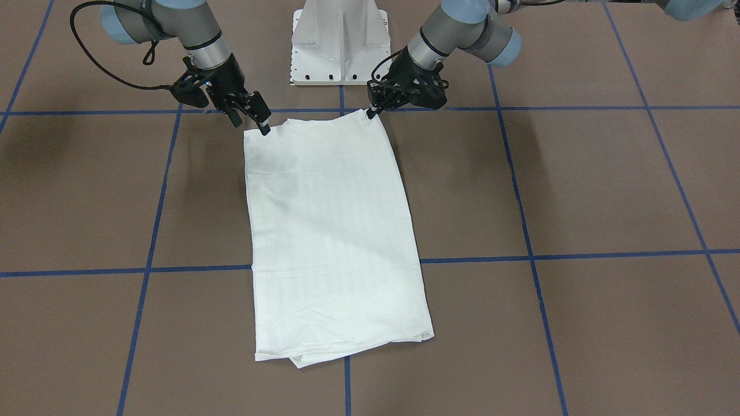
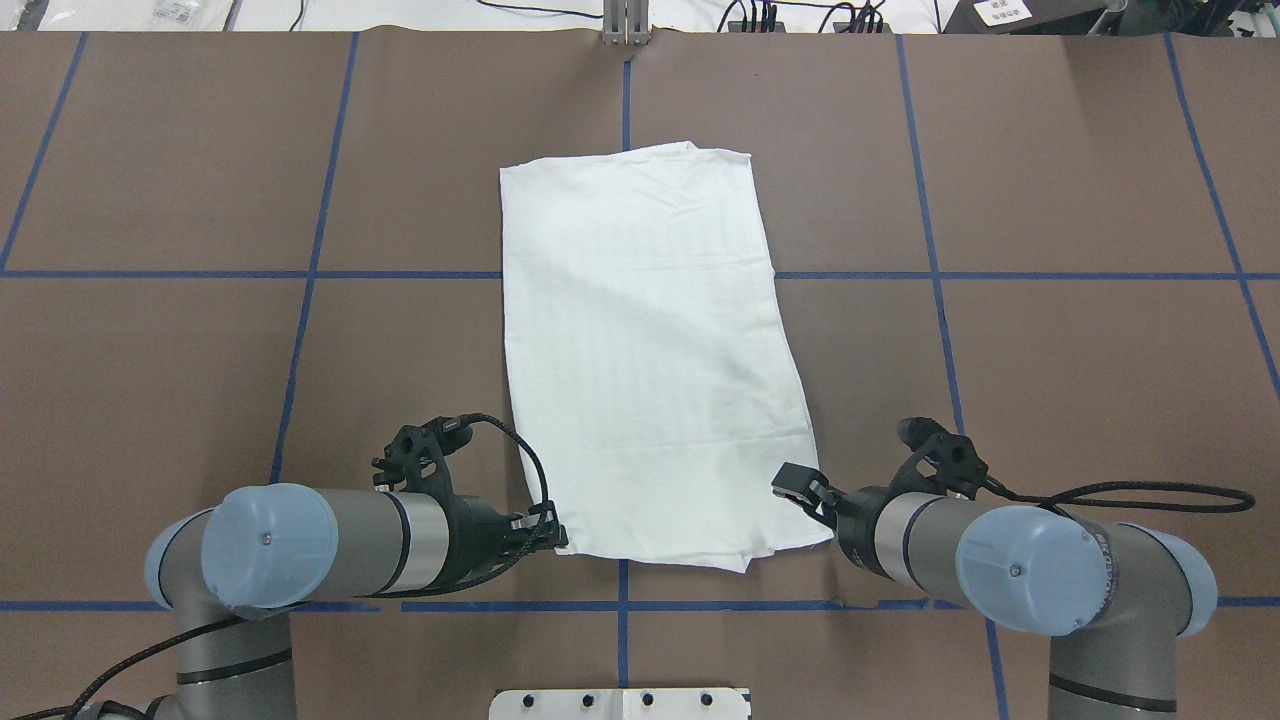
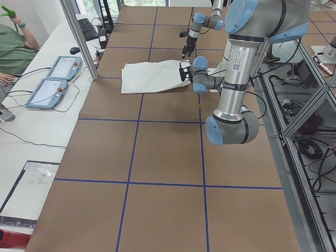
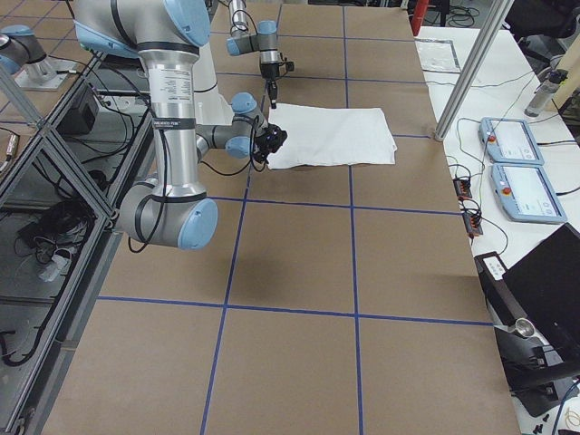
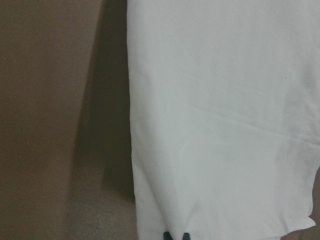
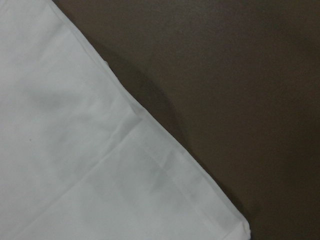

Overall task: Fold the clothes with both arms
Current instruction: 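Position the left and right grippers at the near shirt corners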

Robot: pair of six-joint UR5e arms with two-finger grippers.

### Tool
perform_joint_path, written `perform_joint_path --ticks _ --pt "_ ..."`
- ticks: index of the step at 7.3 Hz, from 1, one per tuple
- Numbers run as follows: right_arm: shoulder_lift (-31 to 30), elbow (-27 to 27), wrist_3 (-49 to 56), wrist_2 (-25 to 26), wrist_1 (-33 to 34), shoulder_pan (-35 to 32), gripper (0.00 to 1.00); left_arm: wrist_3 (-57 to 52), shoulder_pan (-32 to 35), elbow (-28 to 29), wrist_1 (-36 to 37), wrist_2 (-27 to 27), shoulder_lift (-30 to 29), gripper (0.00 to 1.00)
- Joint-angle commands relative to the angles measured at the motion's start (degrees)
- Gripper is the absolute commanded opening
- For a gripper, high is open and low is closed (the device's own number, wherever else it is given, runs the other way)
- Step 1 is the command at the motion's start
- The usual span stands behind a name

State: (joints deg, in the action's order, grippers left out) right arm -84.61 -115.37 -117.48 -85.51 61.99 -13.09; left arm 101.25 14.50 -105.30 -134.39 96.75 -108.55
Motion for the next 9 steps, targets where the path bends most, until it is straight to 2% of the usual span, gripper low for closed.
perform_joint_path --ticks 1,2,3,5,6,9 --pt "0.2 0.1 -4.8 2.3 0.8 2.7 1.0 0.0 0.2 -0.7 0.0 0.0 0.0 0.0" --pt "0.2 0.3 -9.0 3.8 0.9 5.1 1.0 0.0 0.2 -0.8 0.0 0.0 0.0 0.0" --pt "0.7 0.1 -13.3 4.3 3.6 6.0 0.99 0.0 0.2 -0.7 0.0 -0.1 0.1 0.0" --pt "7.7 0.4 -18.3 4.3 13.7 6.3 0.97 0.0 0.1 -0.8 0.0 -0.1 0.0 0.0" --pt "9.2 0.7 -22.3 4.2 15.9 6.6 0.95 0.0 0.1 -0.8 0.0 0.0 0.0 0.0" --pt "9.7 2.2 -22.6 4.3 16.5 6.4 0.95 0.0 0.2 -0.8 0.0 0.0 0.0 0.0"
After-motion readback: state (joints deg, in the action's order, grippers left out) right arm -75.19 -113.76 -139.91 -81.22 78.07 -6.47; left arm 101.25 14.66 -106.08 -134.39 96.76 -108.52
